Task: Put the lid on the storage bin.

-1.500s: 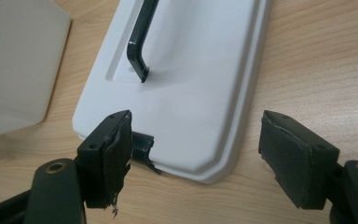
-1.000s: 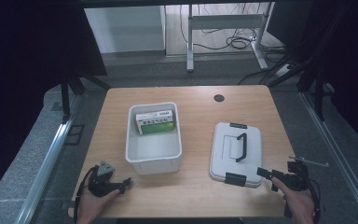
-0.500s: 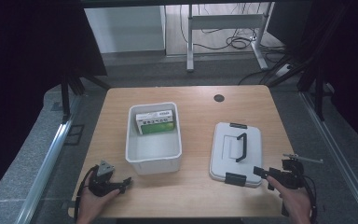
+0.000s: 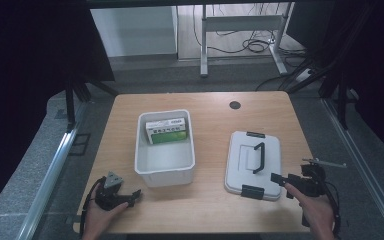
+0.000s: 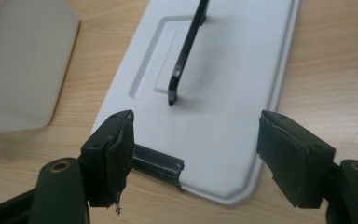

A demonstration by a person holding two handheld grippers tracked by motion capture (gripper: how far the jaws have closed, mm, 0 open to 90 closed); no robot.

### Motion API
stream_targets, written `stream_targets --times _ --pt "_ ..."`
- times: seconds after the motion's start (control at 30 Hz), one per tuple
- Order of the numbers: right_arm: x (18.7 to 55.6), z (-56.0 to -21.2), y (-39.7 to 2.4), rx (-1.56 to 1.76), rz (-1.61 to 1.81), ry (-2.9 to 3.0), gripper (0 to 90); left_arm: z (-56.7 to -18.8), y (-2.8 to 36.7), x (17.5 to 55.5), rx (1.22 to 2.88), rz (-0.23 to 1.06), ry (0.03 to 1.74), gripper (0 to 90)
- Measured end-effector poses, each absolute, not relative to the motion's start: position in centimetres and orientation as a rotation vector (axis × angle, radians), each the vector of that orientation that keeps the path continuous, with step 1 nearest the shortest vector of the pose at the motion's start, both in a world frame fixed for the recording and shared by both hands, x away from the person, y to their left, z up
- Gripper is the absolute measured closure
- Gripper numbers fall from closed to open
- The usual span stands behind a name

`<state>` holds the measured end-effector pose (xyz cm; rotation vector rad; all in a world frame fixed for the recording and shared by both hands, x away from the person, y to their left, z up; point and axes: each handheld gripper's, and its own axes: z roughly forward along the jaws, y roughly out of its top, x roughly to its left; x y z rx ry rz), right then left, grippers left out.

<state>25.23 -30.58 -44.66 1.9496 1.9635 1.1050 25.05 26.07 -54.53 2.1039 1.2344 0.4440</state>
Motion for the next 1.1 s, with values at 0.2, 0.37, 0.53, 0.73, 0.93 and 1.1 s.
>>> stream_targets --times 0.2,0.37,0.53,0.73,0.93,1.1 --pt "25.9 -43.7 -30.1 1.93 1.108 1.975 29.5 -54.5 26.1 25.1 2.103 0.444 1.235 11.5" --pt "26.3 -43.1 -29.6 1.932 1.083 1.99 31.0 -54.5 26.1 25.1 2.103 0.445 1.235 11.5" --pt "27.0 -42.8 -29.2 1.949 1.071 2.0 33.0 -54.5 26.1 25.1 2.103 0.445 1.235 11.5" --pt "27.8 -42.6 -28.4 1.972 1.058 2.016 35.5 -54.5 26.1 25.1 2.103 0.445 1.234 11.5" --pt "28.7 -42.3 -27.9 1.981 1.057 2.02 36.1 -54.5 26.1 25.1 2.103 0.444 1.235 11.5" --pt "29.5 -41.8 -27.3 1.972 1.037 2.04 36.4 -54.5 26.1 25.1 2.104 0.445 1.234 11.5"
